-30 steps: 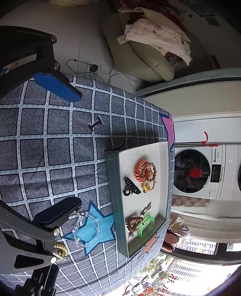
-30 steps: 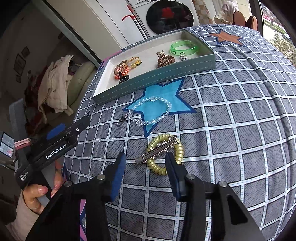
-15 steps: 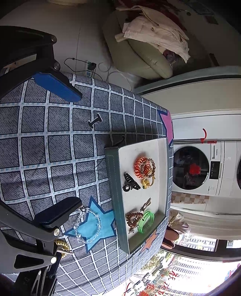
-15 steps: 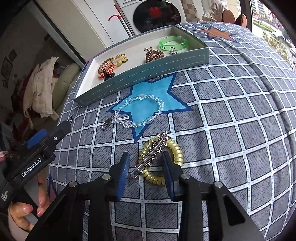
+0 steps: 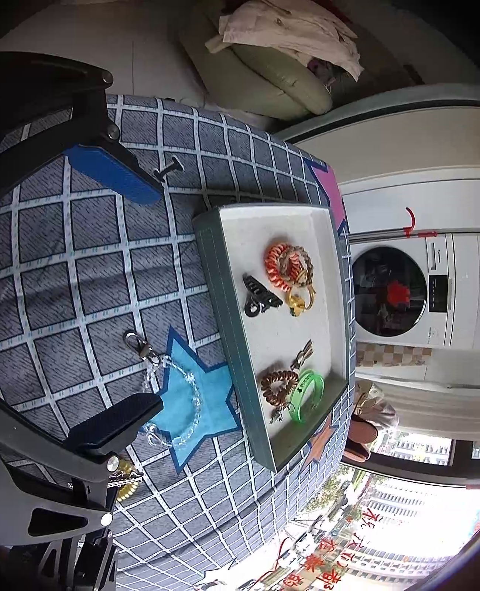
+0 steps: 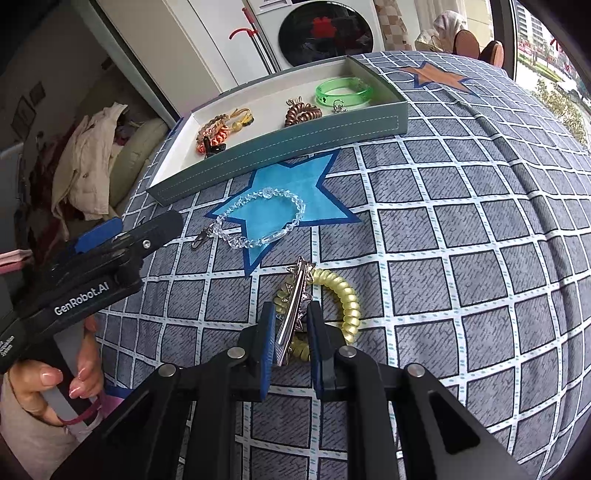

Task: Organize jewelry
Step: 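Grasp the clear crystal bracelet with the left tool while the right tool grasps the silver barrette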

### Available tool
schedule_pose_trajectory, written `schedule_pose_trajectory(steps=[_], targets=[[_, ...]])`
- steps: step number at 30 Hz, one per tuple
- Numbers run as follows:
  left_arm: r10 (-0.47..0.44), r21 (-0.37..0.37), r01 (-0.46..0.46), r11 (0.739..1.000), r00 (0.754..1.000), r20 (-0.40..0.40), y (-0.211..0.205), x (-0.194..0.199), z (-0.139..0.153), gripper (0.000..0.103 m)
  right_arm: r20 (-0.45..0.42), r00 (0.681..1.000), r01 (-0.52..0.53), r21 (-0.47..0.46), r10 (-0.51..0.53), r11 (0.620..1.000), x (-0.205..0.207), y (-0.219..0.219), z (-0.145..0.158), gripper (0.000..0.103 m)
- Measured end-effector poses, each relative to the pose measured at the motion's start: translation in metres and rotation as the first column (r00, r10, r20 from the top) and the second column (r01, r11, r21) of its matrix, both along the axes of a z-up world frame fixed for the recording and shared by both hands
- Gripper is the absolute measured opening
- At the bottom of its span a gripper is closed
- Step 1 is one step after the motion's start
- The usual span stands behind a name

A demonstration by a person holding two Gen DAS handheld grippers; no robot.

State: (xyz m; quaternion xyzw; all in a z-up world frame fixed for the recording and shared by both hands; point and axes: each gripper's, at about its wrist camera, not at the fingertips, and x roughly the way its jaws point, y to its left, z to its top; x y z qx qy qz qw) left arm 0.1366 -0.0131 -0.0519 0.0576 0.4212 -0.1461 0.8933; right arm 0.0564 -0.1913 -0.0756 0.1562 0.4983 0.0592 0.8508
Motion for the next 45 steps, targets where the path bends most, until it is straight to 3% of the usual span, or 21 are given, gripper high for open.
schedule_pose_trajectory(steps=[6, 12, 15, 21, 28, 30, 32, 34, 36, 38, 41, 45], targets=[[-0.077, 0.035, 0.077, 0.996, 0.997, -0.009, -0.025, 0.003, -0.005, 0.103, 0.03, 1.0, 0.002, 0.022, -0.002, 1.0, -0.005, -0.008, 0.013, 0.018], [-0.038, 0.05, 0.041, 0.998, 0.997, -0.066, -0.027, 0.012, -0.018, 0.103, 0.043, 0.999, 0.019, 0.049, -0.021, 0.999, -0.01, -0.018, 0.016, 0.018], [-0.074, 0.044, 0.075, 0.996, 0.997, -0.032, -0.025, 0.004, -0.014, 0.103, 0.05, 0.998, 0.029, 0.062, -0.032, 0.998, -0.013, -0.024, 0.017, 0.018], [-0.222, 0.12, 0.216, 0.969, 0.974, 0.037, -0.051, -0.015, -0.006, 0.103, 0.064, 0.996, 0.054, 0.071, -0.058, 0.996, -0.018, -0.039, 0.02, 0.018], [-0.303, 0.195, 0.296, 0.935, 0.953, 0.011, -0.084, -0.018, -0.019, 0.103, 0.072, 0.993, 0.087, 0.09, -0.093, 0.992, -0.027, -0.054, 0.022, 0.018], [-0.309, 0.219, 0.302, 0.928, 0.951, 0.001, -0.088, -0.018, -0.024, 0.091, 0.075, 0.992, 0.091, 0.094, -0.099, 0.991, -0.029, -0.057, 0.023, 0.018], [-0.31, 0.218, 0.303, 0.928, 0.951, -0.002, -0.09, -0.018, -0.025, 0.087, 0.078, 0.992, 0.095, 0.1, -0.103, 0.99, -0.029, -0.059, 0.023, 0.018], [-0.318, 0.204, 0.315, 0.927, 0.948, -0.017, -0.09, -0.017, -0.026, 0.068, 0.081, 0.991, 0.096, 0.103, -0.104, 0.99, -0.029, -0.06, 0.024, 0.018], [-0.331, 0.186, 0.332, 0.925, 0.943, -0.035, -0.091, -0.018, -0.027, 0.042, 0.084, 0.991, 0.096, 0.107, -0.106, 0.99, -0.029, -0.061, 0.024, 0.018], [-0.345, 0.166, 0.348, 0.923, 0.938, -0.049, -0.091, -0.019, -0.028, 0.028, 0.087, 0.99, 0.099, 0.108, -0.108, 0.989, -0.029, -0.062, 0.024, 0.018], [-0.332, 0.119, 0.338, 0.934, 0.941, -0.063, -0.086, -0.017, -0.027, 0.026, 0.092, 0.99, 0.101, 0.107, -0.111, 0.989, -0.03, -0.063, 0.026, 0.018], [-0.272, -0.026, 0.271, 0.962, 0.958, -0.089, -0.064, -0.01, -0.019, 0.026, 0.1, 0.988, 0.104, 0.102, -0.114, 0.989, -0.028, -0.065, 0.029, 0.018]])
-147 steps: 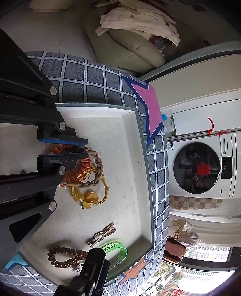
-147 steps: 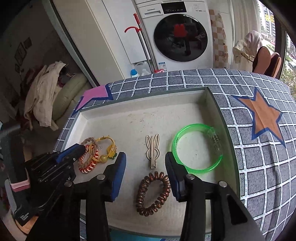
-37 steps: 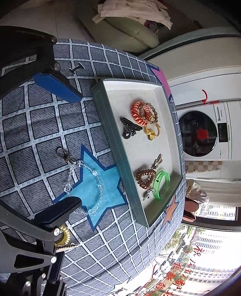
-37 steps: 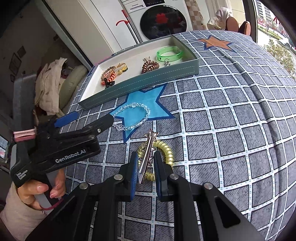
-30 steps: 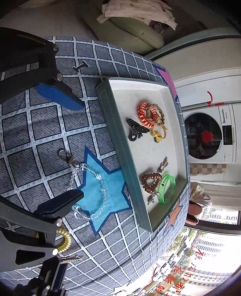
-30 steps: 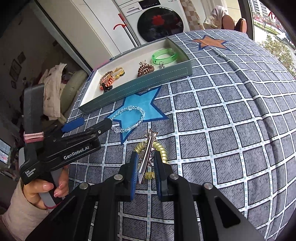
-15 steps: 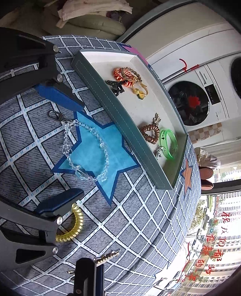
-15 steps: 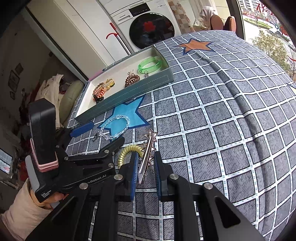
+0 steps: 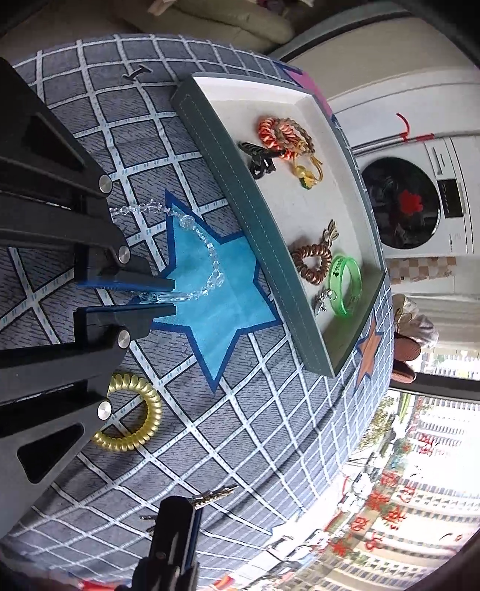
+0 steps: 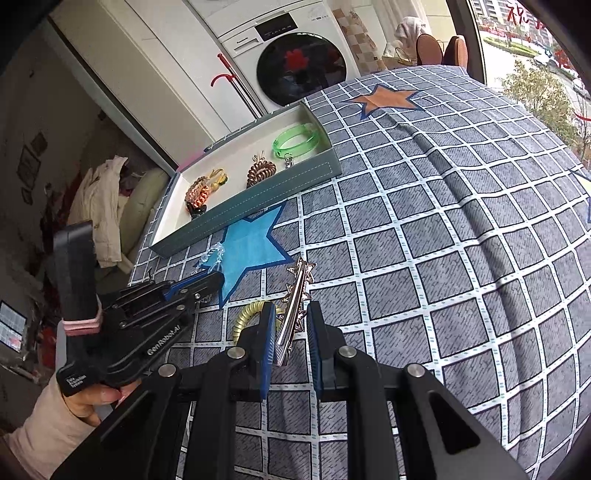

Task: Organize jewelry
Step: 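Carry the crystal bracelet and silver barrette into the white tray, open both tools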

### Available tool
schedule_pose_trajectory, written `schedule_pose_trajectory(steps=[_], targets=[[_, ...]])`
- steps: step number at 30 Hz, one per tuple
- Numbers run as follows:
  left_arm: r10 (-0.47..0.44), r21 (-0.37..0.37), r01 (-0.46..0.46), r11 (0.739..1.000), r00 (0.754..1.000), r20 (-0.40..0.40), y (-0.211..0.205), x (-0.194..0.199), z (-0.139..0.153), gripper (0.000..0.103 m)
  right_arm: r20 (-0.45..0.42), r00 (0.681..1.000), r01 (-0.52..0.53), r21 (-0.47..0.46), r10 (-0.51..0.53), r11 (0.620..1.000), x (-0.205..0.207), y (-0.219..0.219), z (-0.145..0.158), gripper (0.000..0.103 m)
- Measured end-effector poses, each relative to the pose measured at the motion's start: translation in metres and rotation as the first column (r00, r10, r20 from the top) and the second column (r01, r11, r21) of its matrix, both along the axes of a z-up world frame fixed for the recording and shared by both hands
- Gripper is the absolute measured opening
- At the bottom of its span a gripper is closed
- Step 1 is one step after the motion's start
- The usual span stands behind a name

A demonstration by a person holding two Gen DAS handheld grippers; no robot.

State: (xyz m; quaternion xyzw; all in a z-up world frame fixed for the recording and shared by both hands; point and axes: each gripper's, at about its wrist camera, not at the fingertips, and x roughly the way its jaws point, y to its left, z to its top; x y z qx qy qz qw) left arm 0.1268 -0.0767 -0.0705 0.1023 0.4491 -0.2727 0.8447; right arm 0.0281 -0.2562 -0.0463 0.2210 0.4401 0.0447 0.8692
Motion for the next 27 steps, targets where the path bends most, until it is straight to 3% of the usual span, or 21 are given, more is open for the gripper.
schedule_pose_trajectory(steps=[6, 27], targets=[[0.081, -0.112, -0.082, 0.99, 0.997, -0.013, 0.029, 0.003, 0.022, 0.026, 0.015, 1.0, -0.008, -0.017, 0.008, 1.0, 0.01, -0.001, 0.008, 0.018], [0.206, -0.202, -0.186, 0.962, 0.975, 0.084, 0.066, 0.027, 0.082, 0.026, 0.095, 0.988, -0.112, -0.105, 0.122, 0.988, 0.078, 0.018, 0.055, 0.018]])
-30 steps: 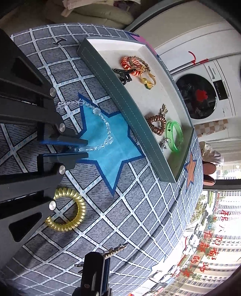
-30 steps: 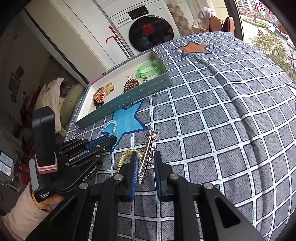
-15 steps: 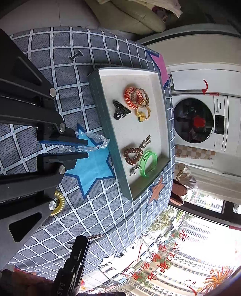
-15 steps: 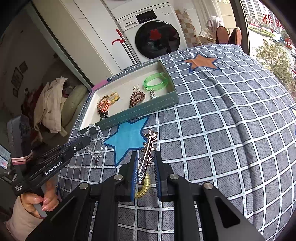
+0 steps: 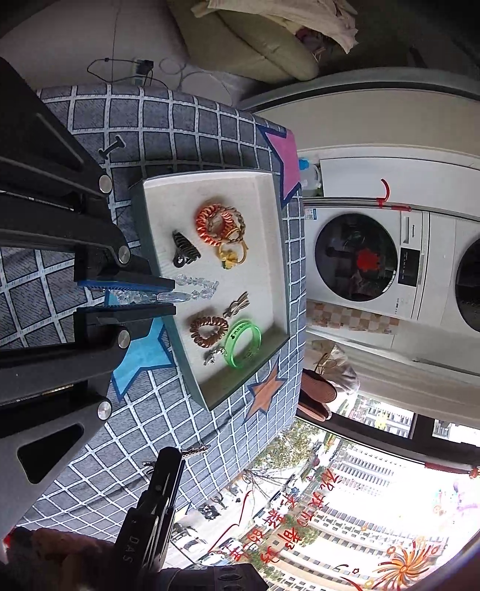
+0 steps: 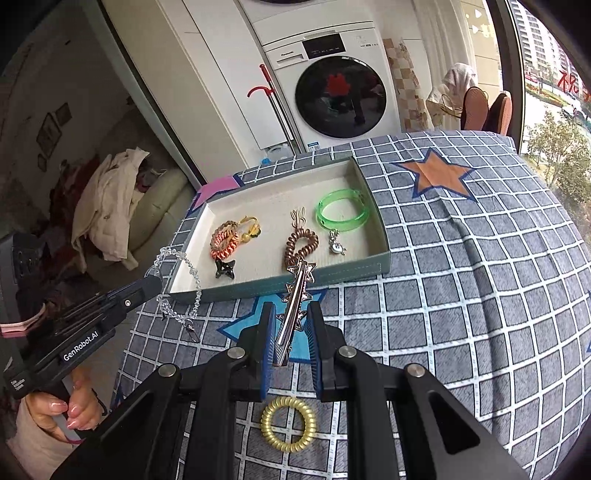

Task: Organize jewelry
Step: 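Carry the crystal bracelet and silver barrette into the white tray, open both tools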

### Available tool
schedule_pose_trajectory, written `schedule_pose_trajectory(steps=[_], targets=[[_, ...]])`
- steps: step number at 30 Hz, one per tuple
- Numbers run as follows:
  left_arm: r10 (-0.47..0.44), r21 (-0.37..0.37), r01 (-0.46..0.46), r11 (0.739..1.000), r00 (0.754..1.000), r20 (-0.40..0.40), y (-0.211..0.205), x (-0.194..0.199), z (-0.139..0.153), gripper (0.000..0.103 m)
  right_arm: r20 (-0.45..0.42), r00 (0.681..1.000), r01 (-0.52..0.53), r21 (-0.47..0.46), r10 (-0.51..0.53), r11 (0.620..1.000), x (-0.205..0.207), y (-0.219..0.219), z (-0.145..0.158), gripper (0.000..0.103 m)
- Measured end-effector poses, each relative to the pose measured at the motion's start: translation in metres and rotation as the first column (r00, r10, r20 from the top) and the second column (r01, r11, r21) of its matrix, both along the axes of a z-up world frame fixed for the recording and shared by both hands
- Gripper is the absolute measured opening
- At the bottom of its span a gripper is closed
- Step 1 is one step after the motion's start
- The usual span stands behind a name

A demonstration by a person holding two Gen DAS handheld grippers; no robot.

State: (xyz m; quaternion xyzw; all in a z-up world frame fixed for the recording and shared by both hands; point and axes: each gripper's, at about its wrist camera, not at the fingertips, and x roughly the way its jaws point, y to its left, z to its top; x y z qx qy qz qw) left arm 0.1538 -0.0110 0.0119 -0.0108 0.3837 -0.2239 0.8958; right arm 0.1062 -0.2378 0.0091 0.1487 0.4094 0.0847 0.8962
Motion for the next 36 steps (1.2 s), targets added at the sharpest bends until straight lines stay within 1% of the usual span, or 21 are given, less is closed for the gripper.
schedule_pose_trajectory(steps=[7, 13, 17, 23, 25, 27, 31, 36], targets=[[0.03, 0.018, -0.03, 0.999, 0.999, 0.026, 0.003, 0.026, 0.013, 0.026, 0.034, 0.999, -0.021, -0.032, 0.022, 0.999, 0.031, 0.002, 0.016, 0.018], [0.06, 0.029, -0.061, 0.998, 0.998, 0.031, 0.003, 0.054, 0.017, 0.026, 0.045, 0.998, -0.04, -0.055, 0.042, 0.998, 0.06, 0.006, 0.021, 0.018], [0.108, 0.065, -0.11, 0.992, 0.993, 0.038, 0.003, 0.073, 0.009, 0.026, 0.042, 0.997, -0.055, -0.076, 0.058, 0.996, 0.08, 0.011, 0.019, 0.018], [0.164, 0.083, -0.165, 0.983, 0.986, 0.014, 0.006, 0.102, -0.007, 0.026, 0.051, 0.995, -0.076, -0.097, 0.081, 0.992, 0.112, 0.02, 0.015, 0.018], [0.18, 0.094, -0.181, 0.979, 0.983, 0.014, 0.005, 0.108, -0.013, 0.026, 0.054, 0.995, -0.08, -0.117, 0.086, 0.99, 0.123, 0.025, 0.011, 0.018], [0.187, 0.113, -0.187, 0.976, 0.982, 0.015, 0.001, 0.113, -0.02, 0.026, 0.056, 0.994, -0.084, -0.137, 0.093, 0.987, 0.132, 0.03, 0.007, 0.018], [0.188, 0.139, -0.187, 0.972, 0.982, 0.008, -0.004, 0.12, -0.032, 0.026, 0.035, 0.994, -0.1, -0.137, 0.106, 0.985, 0.147, 0.036, -0.007, 0.018], [0.184, 0.164, -0.183, 0.969, 0.983, 0.01, -0.008, 0.125, -0.042, 0.026, 0.007, 0.993, -0.116, -0.153, 0.118, 0.981, 0.157, 0.04, -0.024, 0.018]])
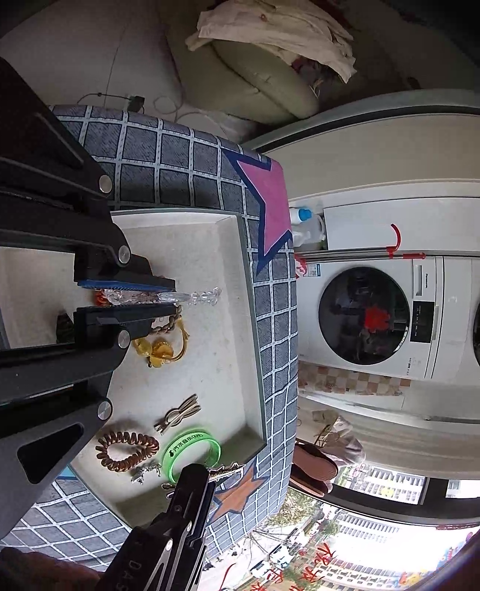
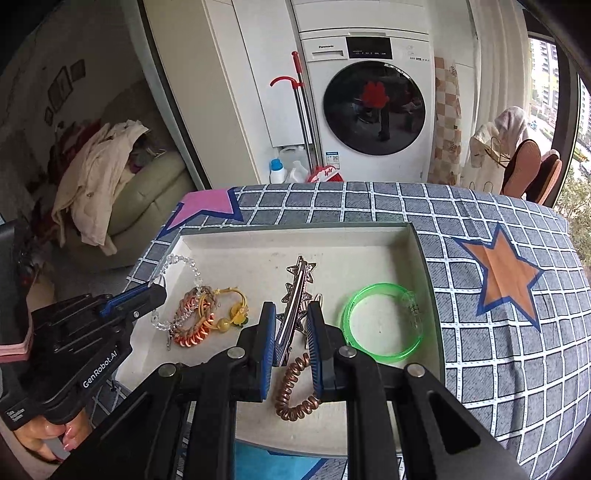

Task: Organize jewelry
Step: 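Carry the crystal bracelet and silver barrette into the white tray, open both tools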

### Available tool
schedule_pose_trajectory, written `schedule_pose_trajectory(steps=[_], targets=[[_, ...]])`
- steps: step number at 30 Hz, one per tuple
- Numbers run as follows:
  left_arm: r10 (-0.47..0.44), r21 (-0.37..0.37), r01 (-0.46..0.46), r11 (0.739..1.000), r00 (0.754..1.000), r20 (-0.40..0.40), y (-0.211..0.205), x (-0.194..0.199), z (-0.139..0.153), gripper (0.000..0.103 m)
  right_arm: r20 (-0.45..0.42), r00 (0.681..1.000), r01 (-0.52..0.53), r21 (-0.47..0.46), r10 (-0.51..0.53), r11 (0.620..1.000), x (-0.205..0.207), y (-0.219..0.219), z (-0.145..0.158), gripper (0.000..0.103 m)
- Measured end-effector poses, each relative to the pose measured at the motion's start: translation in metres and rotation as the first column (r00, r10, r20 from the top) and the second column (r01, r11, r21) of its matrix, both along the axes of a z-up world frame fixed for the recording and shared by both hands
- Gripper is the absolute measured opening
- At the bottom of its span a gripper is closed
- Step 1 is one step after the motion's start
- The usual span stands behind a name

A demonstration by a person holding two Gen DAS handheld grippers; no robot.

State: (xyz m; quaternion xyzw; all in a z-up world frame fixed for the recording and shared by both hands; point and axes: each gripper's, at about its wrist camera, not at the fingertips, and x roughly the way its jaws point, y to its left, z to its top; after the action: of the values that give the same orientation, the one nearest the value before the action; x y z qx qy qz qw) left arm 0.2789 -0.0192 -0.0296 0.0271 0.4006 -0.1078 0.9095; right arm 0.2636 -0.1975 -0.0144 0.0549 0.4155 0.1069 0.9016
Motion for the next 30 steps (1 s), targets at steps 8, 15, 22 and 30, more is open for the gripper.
schedule_pose_trajectory(steps=[8, 15, 22, 30], targets=[[-0.003, 0.037, 0.004, 0.999, 1.0, -0.023, -0.005, 0.008, -0.016, 0.026, -0.053, 0.998, 0.023, 0.013, -0.022, 1.0, 0.012, -0.005, -0.022, 0.018], [-0.006, 0.073, 0.011, 0.997, 0.998, -0.066, -0.013, 0.011, -0.036, 0.026, -0.095, 0.995, 0.033, 0.007, -0.032, 0.999, 0.018, -0.006, -0.041, 0.018], [-0.013, 0.12, 0.018, 0.993, 0.999, -0.049, -0.018, 0.01, -0.038, 0.026, -0.13, 0.99, 0.044, 0.001, -0.044, 0.999, 0.023, -0.007, -0.053, 0.02], [-0.009, 0.121, 0.015, 0.992, 0.999, -0.051, -0.02, 0.008, -0.035, 0.026, -0.126, 0.992, 0.03, 0.028, -0.026, 0.999, 0.021, -0.007, -0.049, 0.057]])
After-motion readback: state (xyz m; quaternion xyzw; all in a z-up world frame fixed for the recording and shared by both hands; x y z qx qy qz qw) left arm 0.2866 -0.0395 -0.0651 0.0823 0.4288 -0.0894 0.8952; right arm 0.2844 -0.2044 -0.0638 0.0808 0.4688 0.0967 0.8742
